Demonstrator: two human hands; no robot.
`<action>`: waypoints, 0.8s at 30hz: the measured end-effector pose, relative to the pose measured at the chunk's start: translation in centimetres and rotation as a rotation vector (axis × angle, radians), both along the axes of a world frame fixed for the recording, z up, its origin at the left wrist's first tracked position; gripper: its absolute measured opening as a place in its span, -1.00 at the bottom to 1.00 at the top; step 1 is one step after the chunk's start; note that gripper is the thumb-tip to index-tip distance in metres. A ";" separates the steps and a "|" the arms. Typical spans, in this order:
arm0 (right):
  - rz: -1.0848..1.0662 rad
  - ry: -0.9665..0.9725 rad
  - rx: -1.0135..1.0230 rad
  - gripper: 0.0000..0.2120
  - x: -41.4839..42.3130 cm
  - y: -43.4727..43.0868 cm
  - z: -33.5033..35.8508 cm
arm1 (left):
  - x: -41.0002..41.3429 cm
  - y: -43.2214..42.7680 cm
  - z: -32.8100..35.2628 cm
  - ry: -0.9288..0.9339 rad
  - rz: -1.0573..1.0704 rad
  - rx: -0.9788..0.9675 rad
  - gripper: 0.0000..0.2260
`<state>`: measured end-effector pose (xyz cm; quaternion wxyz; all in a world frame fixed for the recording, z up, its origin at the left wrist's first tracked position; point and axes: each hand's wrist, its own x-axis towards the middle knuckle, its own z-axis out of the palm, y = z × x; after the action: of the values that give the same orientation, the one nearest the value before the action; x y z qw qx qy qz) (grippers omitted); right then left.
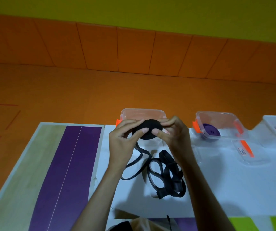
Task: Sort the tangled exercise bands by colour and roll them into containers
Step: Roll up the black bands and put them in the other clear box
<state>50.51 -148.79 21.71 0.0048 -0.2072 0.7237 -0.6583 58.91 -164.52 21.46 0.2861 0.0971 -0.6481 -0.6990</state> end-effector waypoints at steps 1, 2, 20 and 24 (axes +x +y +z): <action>-0.017 0.009 0.004 -0.73 0.0 0.0 0.0 | 0.0 0.2 0.3 -0.002 0.006 0.038 -0.68; -0.043 0.014 -0.014 -0.73 0.0 0.0 -0.1 | 0.1 0.4 0.5 -0.004 0.016 0.075 -0.67; -0.065 -0.008 0.013 -0.65 -0.1 0.4 -0.9 | 0.2 0.8 0.0 -0.031 0.059 0.059 -0.68; -0.092 0.001 -0.056 -0.66 -0.2 0.1 -0.7 | 0.5 0.7 -0.5 -0.040 0.048 0.000 -0.71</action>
<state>50.32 -148.73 21.01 -0.0315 -0.1740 0.7139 -0.6776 59.40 -163.82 20.97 0.2898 0.1269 -0.6511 -0.6899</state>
